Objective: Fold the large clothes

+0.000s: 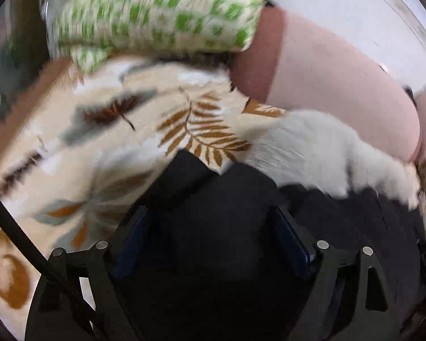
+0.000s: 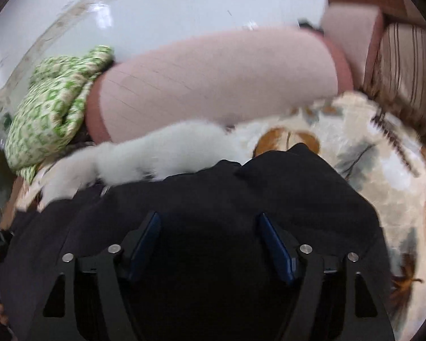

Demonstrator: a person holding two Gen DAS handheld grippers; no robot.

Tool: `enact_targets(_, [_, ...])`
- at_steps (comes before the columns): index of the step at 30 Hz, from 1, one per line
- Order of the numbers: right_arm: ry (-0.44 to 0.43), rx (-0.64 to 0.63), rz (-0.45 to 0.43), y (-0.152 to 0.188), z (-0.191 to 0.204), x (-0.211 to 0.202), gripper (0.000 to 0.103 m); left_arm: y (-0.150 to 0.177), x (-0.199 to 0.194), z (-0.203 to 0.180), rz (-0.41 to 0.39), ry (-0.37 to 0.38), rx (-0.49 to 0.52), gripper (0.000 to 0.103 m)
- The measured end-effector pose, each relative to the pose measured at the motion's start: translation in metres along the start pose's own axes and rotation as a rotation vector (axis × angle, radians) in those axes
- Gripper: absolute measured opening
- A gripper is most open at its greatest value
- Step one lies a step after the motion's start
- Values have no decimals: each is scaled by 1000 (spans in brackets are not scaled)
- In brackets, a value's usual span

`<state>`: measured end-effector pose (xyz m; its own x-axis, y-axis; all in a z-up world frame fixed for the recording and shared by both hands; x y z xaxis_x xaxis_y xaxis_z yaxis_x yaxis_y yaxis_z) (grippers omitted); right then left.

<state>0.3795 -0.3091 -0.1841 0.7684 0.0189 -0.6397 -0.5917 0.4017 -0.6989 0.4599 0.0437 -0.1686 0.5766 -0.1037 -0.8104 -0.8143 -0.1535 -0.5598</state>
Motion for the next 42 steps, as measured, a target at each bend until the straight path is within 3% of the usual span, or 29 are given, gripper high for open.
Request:
enact_targets(3, [-44,169,-5,-8,-30,8,74,-3,25,25,32,107,-125,101])
enact_targets(5, [-118,310,-19,-10,-56,13,70,0,37,36,38,182,-178,102])
enact_targets(7, [-144,392,-22,-9,-71,16,62,3,38,40,27,220,-200,103])
enact_targets(9, [-172,435,-31,-6,-77,15,62,4,35,37,17,219,-186,103])
enact_targets(11, [-153,423,-46,-8,-75,9,62,3,29,36,32,214,-176,103])
enact_targets(14, [37,387,-76,-8,-71,-17,68,3,-5,37,5,137,-144,102])
enact_targets(16, [129,358,-116,-9,-70,-41,77,7,-42,37,-71,62,-87,102])
enact_targets(18, [175,319,-160,-11,-69,-74,78,17,-90,35,-173,-25,-22,102])
enact_targets(22, [132,313,-203,-8,-65,-131,84,48,-185,28,-430,-202,60,102])
enact_targets(24, [86,292,-215,4,-53,-165,86,68,-224,24,-548,-250,72,102])
enact_targets(26, [35,254,-216,20,-38,-190,88,91,-259,23,-650,-247,56,102])
enact_targets(28, [1,202,-213,39,-17,-208,91,120,-287,19,-742,-191,38,103])
enact_targets(31, [-28,95,-213,79,10,-231,92,148,-303,8,-731,-99,68,103])
enact_targets(36, [43,-49,-267,136,26,-237,94,175,-283,-11,-644,-59,121,103])
enact_targets(42, [149,-149,-227,140,28,-208,94,198,-235,-17,-527,-67,196,103])
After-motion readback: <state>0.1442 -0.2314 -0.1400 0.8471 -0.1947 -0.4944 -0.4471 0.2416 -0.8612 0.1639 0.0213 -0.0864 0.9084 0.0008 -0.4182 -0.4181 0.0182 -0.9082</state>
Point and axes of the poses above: each gripper's, at about its wrist camera, not at the fingertips, and x roughly the way its jaws point, z to its left, y to its underside, the point moved 3 cm from there along x, roughly the way its jaws point, and after that the axes turned 1 degree about z, right-handed, at the moved point
